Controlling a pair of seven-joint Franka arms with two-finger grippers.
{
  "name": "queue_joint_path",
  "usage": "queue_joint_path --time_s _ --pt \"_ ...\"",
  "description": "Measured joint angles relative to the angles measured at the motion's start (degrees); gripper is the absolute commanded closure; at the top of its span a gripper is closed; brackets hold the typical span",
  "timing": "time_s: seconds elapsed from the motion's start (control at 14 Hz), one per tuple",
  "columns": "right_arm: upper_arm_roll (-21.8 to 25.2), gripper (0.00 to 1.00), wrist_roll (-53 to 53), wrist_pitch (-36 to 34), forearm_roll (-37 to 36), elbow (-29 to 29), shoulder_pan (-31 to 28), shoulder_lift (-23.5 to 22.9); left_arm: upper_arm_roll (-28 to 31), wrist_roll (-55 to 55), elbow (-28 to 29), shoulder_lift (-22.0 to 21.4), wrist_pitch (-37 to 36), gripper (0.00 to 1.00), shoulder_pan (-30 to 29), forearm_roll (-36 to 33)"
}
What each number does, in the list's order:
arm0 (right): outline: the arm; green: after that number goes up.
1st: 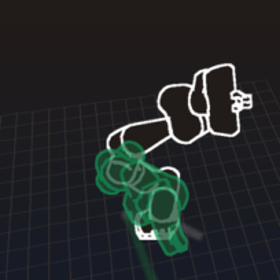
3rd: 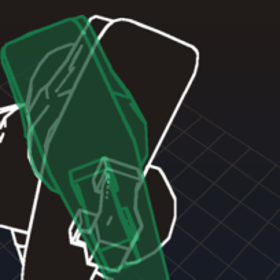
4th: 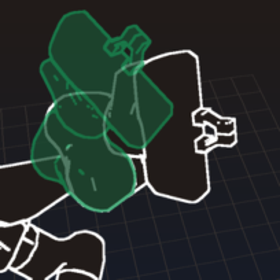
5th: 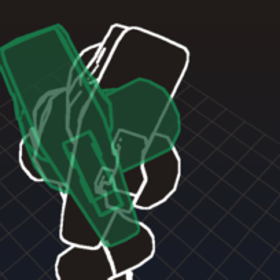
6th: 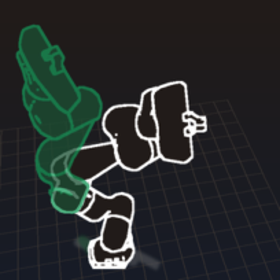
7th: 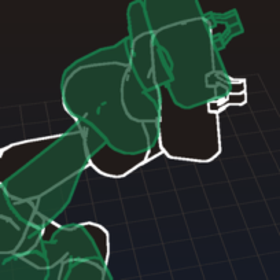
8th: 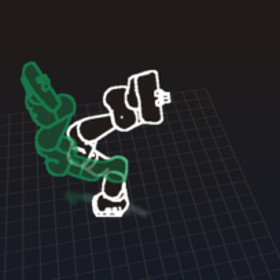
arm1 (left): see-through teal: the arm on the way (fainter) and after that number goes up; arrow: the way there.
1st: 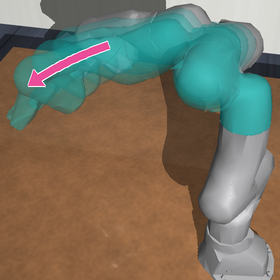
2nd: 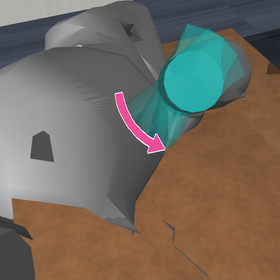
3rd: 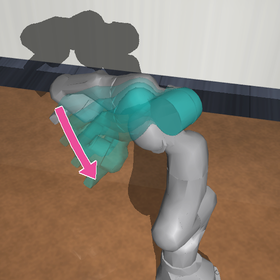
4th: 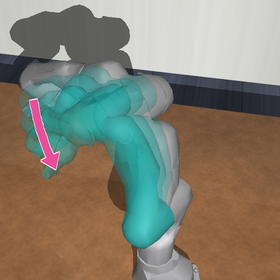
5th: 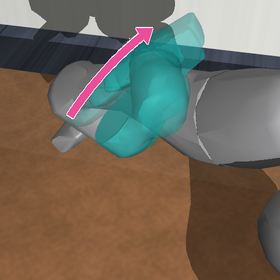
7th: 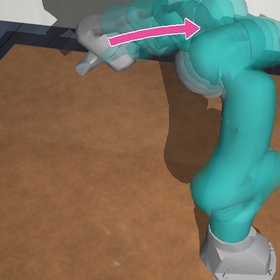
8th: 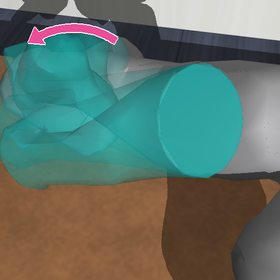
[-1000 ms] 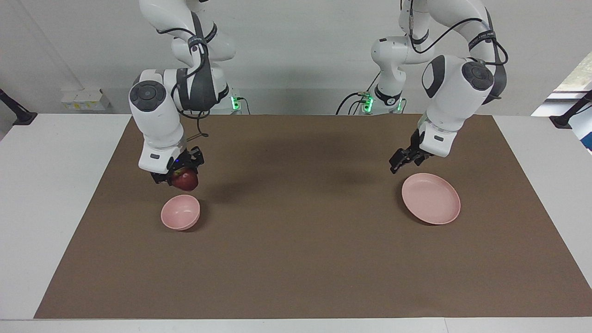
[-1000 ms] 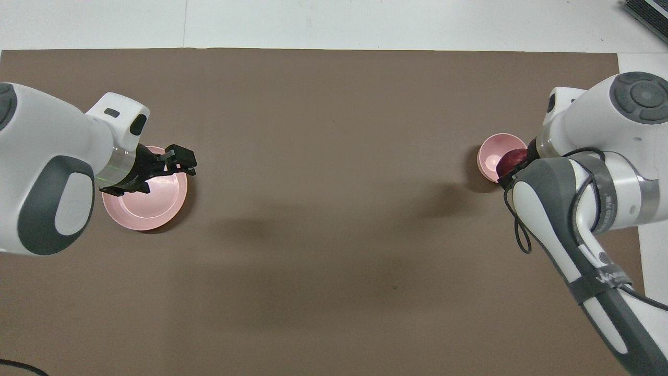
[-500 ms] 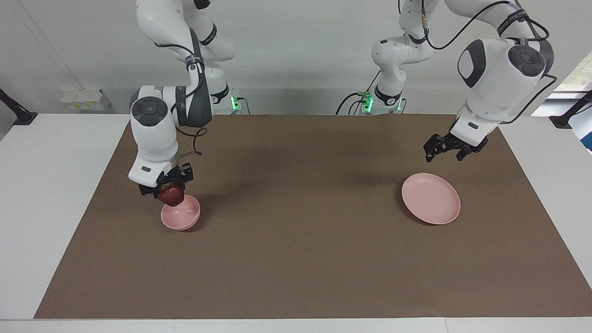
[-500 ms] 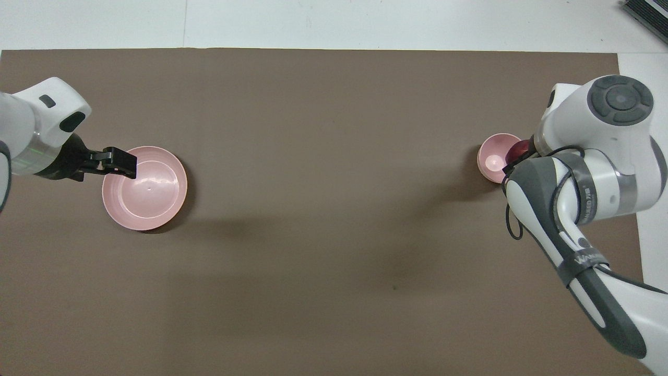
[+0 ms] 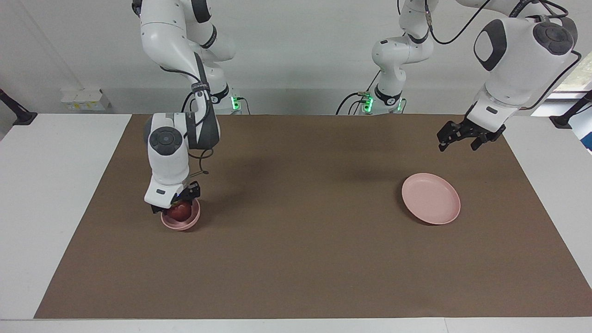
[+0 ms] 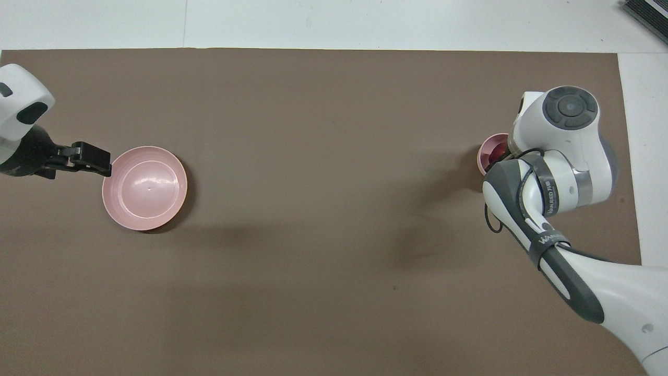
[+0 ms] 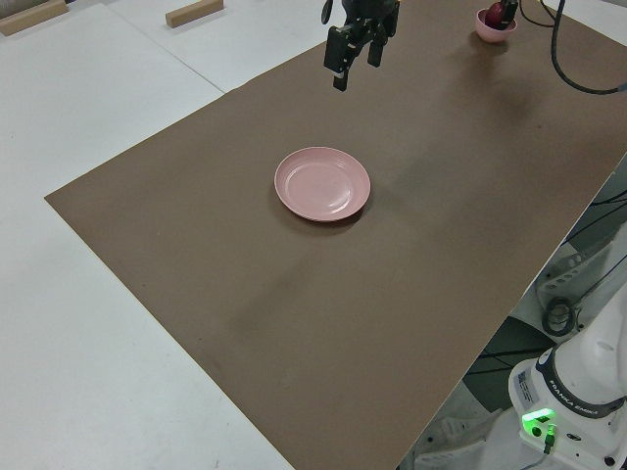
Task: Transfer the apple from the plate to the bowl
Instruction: 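Move the apple over the small cup while the left gripper retracts, then lower the apple into the small pink cup and open the right gripper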
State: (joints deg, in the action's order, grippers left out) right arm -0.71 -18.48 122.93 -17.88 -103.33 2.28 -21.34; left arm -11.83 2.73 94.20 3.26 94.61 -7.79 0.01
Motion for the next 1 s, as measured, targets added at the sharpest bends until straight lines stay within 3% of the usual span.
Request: queue_joint_path --time_s 0.43,0.57,0.86,1.0 --pt "-0.03 0.0 0.0 -0.55 -1.14 2.29 0.14 0.09 -0.53 -0.53 -0.03 0.02 0.0 0.0 0.31 0.05" --pt "-0.07 0.0 0.0 -2.73 -1.13 3.78 0.3 0.32 1.99 -0.61 -0.43 -0.08 -0.01 0.0 2.9 0.05" --pt "-0.36 0.0 0.13 -12.45 6.09 8.38 0.41 2.08 9.67 -2.91 -1.64 -2.26 -1.68 0.0 10.99 0.08" --pt "-0.29 0.0 1.15 -20.16 10.07 12.27 0.33 3.61 10.77 -5.02 -1.69 -3.98 -3.55 0.0 11.63 0.08"
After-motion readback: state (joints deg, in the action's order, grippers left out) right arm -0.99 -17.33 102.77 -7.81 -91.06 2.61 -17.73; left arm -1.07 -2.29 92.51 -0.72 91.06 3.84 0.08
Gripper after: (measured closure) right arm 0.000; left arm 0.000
